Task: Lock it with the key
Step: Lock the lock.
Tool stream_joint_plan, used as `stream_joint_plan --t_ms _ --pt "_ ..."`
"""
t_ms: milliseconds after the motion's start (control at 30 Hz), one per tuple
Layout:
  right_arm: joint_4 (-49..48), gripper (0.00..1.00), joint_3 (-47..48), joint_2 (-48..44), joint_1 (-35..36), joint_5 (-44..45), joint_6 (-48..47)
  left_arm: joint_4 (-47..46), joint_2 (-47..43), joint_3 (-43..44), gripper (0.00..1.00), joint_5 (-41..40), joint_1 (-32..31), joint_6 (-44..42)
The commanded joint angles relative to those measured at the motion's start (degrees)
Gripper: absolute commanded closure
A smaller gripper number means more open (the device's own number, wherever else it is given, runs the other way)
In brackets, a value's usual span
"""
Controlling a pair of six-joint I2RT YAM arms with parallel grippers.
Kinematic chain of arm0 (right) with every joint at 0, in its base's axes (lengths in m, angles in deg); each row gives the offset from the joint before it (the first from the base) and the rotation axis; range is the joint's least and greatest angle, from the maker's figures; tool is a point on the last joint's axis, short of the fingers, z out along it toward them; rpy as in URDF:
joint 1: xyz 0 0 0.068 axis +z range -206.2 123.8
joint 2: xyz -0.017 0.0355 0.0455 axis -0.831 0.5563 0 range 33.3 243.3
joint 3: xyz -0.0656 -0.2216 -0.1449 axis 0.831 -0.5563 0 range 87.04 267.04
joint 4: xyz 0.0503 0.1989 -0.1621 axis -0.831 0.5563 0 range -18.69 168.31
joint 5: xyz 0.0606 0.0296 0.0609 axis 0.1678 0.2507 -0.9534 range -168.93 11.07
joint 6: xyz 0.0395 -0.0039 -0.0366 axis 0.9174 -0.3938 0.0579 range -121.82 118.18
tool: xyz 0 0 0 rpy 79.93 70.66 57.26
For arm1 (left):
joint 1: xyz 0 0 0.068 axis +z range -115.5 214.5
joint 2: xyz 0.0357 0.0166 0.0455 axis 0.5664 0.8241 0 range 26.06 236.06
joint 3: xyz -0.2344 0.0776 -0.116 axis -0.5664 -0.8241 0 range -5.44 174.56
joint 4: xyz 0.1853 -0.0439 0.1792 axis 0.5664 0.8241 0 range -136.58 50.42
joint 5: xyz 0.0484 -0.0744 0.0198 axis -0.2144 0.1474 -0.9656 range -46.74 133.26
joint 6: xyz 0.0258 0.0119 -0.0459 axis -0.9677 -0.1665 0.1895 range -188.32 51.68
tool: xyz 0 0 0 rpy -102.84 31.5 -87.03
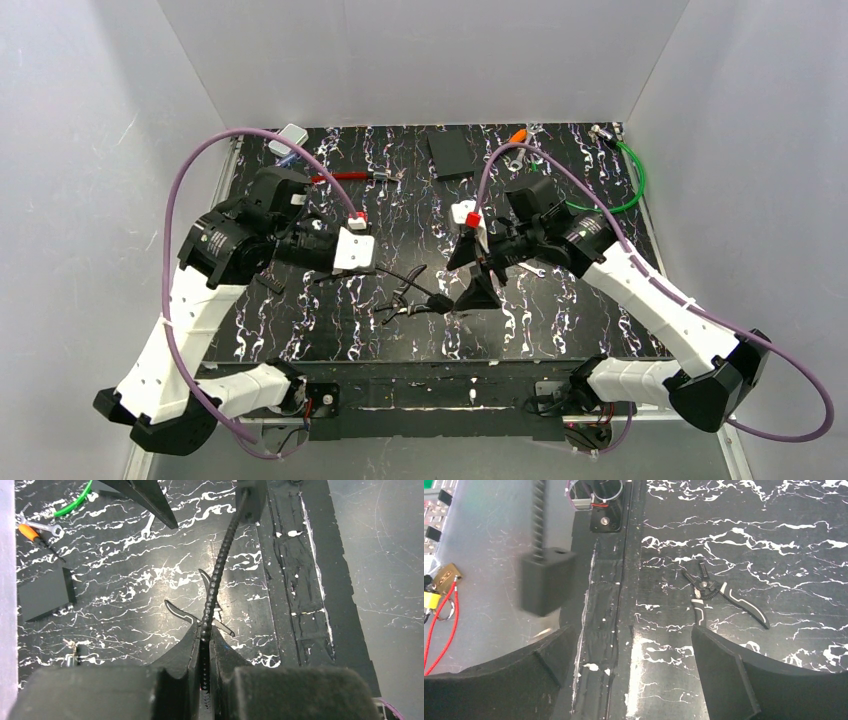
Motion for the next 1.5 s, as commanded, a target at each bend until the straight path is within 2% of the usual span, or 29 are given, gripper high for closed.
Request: stream_joint_plan --t_ms 0,200,367,633,967,1367,1400,1467 --pt "-2.34 0.08 2.97 0.52 2.22 -0.87 0.79 -1.14 0.74 2.46 1.00 -2.87 -2.25 3.95" --pt "1.53 0.07 2.33 1.12 5.61 1.30 -4.35 -2.01 1.70 3.43 1.00 -5.61 -2.78 6.07" --pt "-1.87 0.05 2.17 2.02 5.93 3.67 -1.11 -3.06 2.01 2.81 1.00 -6.20 -2.82 6.95" --pt "-4.53 0.24 3.08 2.89 6.10 3.97 1.69 -4.35 3.41 4.15 1.00 -6.68 -2.85 10.84" --pt "-5.67 0.31 3.58 3.30 6.37 4.10 1.83 -4.74 4.47 4.32 1.00 -7.31 -2.86 13.06" --pt "-6.83 0.70 3.27 3.16 6.37 5.38 2.58 -5.74 5.20 4.05 1.00 -7.33 -2.90 18.62" --pt "-6.87 0.75 3.32 3.10 6.37 5.60 2.63 -5.73 5.31 4.05 1.00 -7.29 -2.88 19.27" --pt "-7.03 0.92 3.35 2.88 6.37 6.73 2.80 -5.85 5.29 3.79 1.00 -7.41 -2.86 20.77"
